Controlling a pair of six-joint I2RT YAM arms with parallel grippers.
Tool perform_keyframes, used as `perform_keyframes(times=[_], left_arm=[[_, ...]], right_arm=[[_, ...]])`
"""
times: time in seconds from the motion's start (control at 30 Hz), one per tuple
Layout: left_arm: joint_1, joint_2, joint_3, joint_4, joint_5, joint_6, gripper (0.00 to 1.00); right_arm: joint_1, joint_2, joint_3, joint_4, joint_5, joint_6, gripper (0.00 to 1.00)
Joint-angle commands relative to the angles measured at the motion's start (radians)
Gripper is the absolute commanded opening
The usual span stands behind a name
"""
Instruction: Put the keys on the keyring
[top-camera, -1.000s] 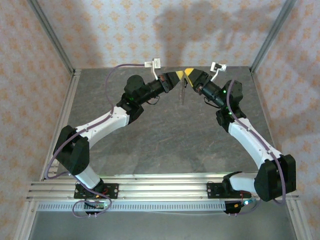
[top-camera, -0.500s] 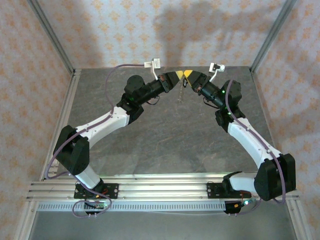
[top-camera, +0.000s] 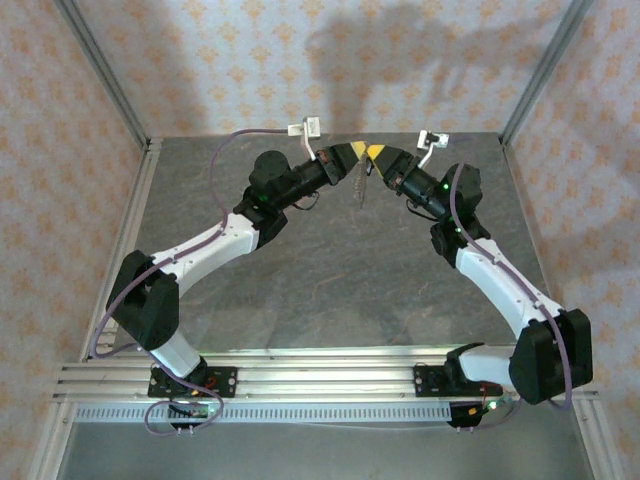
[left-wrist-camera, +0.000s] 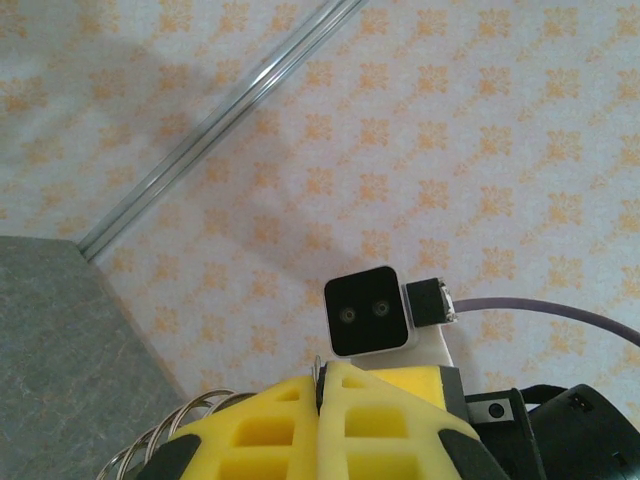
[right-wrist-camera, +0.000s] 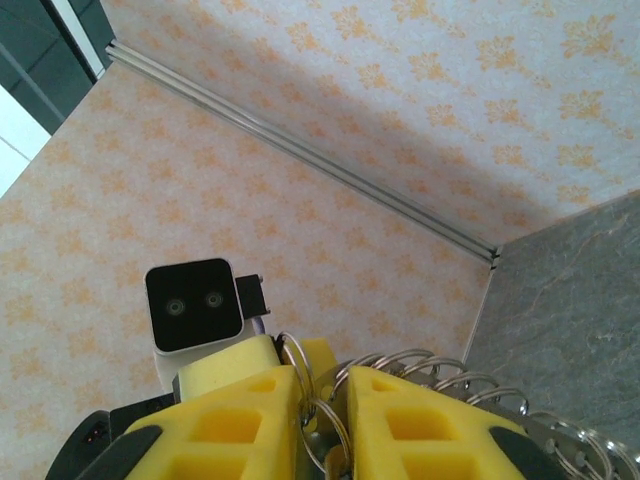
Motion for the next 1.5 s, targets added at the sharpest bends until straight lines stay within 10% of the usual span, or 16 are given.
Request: perform_keyframes(times=[0.0,0.17,0.4,0.83,1.0,1.47], left_arm=[[-0.008,-0.014,0.000,0.034,-0.020,0.004,0.00],[-0.008,-0.013,0.000,0.033,-0.020,0.004,0.00],[-0.013,-0.012,-0.002,0.033,-0.020,0.006,0.00],[-0.017,-0.009,0.000,0.010,-0.017,0.016,0.00],[-0.020,-0.013,-0.004,0.001,-0.017,0.020,0.00],[-0.026,-0.025,-0.005,-0.061,-0.049,0.043,0.00]], right_arm=[[0.007,-0.034,-0.017,0.008,0.005,-0.019,0.12],[0.006,-0.034,-0.015,0.006,0.008,-0.019,0.04],[0.007,-0.014,0.013,0.007,0.007,-0.011,0.21],[0.014,0.000,0.026,0.023,0.012,-0.008,0.00],[0.012,0.000,0.025,0.023,0.024,0.000,0.18],[0.014,0.007,0.013,0.030,0.036,0.006,0.00]])
